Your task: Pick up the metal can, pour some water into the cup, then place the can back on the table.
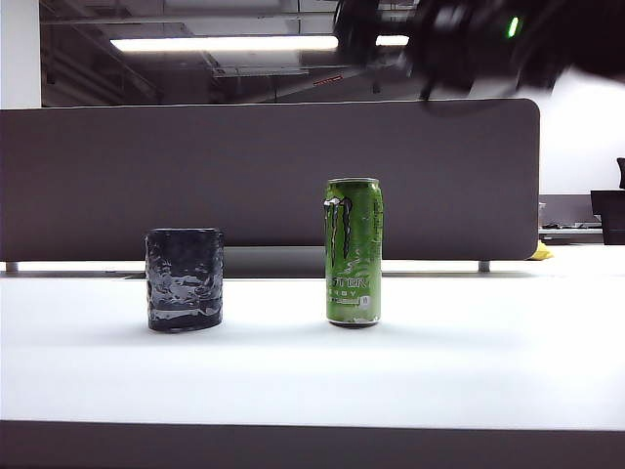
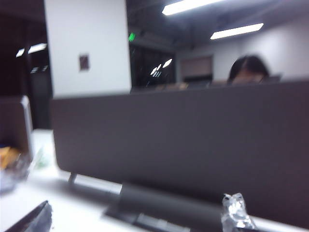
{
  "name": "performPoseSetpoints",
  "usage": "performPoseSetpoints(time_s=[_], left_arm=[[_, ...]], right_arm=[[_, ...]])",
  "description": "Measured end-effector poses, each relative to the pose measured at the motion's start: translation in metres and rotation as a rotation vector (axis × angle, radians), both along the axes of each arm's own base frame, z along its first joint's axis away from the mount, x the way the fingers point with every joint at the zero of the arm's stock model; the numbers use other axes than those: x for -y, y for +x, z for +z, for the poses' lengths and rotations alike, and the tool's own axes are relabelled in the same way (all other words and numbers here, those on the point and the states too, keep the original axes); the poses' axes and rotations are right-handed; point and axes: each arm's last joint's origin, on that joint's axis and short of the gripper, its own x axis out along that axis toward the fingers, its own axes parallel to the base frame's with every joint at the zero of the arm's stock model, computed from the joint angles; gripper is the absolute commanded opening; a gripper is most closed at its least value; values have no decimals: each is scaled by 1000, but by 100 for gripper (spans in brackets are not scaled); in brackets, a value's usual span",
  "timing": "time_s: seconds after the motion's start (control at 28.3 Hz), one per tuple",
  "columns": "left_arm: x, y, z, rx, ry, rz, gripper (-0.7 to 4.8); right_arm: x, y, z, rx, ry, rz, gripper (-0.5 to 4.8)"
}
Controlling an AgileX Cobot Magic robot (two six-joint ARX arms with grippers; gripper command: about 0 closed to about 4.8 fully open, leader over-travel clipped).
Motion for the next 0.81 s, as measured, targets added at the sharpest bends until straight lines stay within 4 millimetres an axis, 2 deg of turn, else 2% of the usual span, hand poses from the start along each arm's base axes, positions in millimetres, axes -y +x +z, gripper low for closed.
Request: performPoseSetpoints(time_s=[0.04, 0.07, 0.11, 0.14, 0.18, 0.25, 0.28, 0.35, 0.39, 0.5, 0.53, 0.57, 0.71, 0.81], left_arm=[[0, 0, 0, 0, 0, 2, -5], [-2, 0, 0, 0, 0, 21, -5], [-3, 0, 0, 0, 0, 31, -5], [-5, 1, 0, 0, 0, 47, -5], [-6, 1, 0, 0, 0, 59, -5], [-9, 1, 0, 0, 0, 94, -5], [-11, 1, 0, 0, 0, 111, -5], [-12, 1, 0, 0, 0, 126, -5], [-12, 1, 0, 1, 0, 126, -5], [-12, 1, 0, 0, 0, 125, -5], [-12, 1, 0, 0, 0, 125, -5], [-12, 1, 0, 0, 0, 125, -5], [-12, 1, 0, 1, 0, 125, -5], [-12, 1, 0, 1, 0, 125, -5]], right_arm=[[3, -4, 9, 11, 15, -17, 218], [11, -14, 28, 30, 42, -62, 155], [15, -19, 36, 37, 48, -82, 88], [24, -31, 52, 34, 48, -130, 71], [27, -36, 58, 30, 41, -150, 28], [40, -53, 75, 11, 32, -199, -5], [51, -70, 87, -4, 23, -227, -5], [66, -91, 100, -17, 28, -255, -5], [69, -97, 103, -23, 24, -258, -5], [90, -130, 108, -88, -28, -262, -5], [94, -135, 107, -93, -32, -262, -5], [99, -143, 99, -117, -50, -265, -5], [108, -155, 70, -179, -85, -304, -4], [112, -161, 65, -175, -80, -308, 0]])
